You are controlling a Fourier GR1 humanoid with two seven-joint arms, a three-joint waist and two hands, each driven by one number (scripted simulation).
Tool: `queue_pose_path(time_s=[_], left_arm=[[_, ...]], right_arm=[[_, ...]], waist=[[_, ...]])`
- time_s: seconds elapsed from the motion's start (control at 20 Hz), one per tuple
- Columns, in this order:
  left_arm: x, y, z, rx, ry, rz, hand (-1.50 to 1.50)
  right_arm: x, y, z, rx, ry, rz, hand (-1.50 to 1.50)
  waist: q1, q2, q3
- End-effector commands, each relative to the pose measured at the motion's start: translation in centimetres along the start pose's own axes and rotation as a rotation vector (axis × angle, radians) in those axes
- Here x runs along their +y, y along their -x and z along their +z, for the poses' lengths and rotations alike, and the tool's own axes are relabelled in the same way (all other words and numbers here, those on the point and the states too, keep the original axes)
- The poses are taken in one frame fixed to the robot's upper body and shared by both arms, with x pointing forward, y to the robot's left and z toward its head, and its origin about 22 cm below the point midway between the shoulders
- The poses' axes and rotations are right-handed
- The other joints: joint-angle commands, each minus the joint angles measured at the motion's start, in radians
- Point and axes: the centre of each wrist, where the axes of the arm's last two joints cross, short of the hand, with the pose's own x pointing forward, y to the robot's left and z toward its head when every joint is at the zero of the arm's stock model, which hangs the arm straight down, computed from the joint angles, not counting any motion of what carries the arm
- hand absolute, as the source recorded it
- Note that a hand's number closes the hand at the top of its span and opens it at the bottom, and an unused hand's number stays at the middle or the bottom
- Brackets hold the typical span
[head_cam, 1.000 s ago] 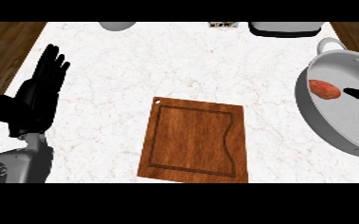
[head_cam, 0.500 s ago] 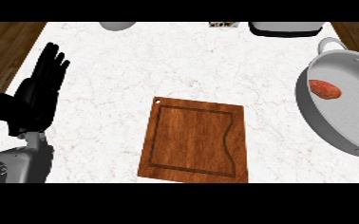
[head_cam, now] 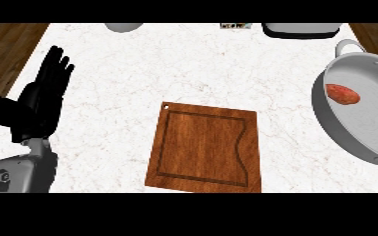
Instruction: Pick the sweet potato from the cutting board and place it in the pot
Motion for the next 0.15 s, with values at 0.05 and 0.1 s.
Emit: queue_pose_path(time_s=[0.05,0.1], left_arm=[[0.5,0.9,0.3,0.006,-0.003,-0.011,0.0],[0.4,0.1,0.1,0.006,-0.002,0.005,0.0]], right_arm=[[-2.4,-0.1,1.7,-0.018,-0.032,-0.024,-1.5],[-2.7,-0.1,1.8,-0.027,-0.042,-0.018,-1.5]], waist=[[-0.001,0.0,0.001],[0.002,0.0,0.002]])
